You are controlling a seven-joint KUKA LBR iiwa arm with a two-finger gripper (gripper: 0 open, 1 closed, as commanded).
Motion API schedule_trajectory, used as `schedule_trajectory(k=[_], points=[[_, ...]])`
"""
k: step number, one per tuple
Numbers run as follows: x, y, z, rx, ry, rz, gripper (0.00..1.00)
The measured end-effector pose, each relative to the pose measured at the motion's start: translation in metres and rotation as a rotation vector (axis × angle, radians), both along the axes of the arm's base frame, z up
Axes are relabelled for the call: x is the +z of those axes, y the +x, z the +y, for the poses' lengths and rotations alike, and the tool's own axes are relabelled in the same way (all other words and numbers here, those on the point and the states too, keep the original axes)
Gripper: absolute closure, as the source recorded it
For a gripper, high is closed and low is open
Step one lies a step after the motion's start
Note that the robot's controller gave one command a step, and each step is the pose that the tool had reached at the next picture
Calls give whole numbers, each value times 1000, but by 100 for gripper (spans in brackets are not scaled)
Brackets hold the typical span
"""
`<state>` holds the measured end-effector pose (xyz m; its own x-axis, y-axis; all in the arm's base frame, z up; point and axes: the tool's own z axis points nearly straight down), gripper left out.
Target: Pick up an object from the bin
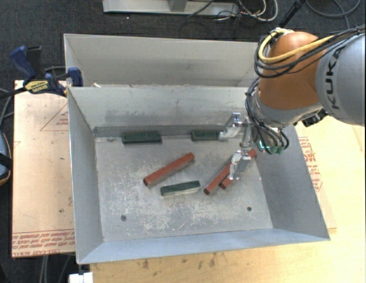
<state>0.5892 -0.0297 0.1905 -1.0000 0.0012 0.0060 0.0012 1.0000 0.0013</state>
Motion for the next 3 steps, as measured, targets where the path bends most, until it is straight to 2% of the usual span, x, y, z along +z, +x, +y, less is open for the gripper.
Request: schedule_trajectory(k=[1, 2, 3], points=[[4, 2, 0, 1, -1, -7, 0], [-42, 6, -11, 34, -1, -16, 0], [-112, 10, -37, 215, -1, -27, 100]])
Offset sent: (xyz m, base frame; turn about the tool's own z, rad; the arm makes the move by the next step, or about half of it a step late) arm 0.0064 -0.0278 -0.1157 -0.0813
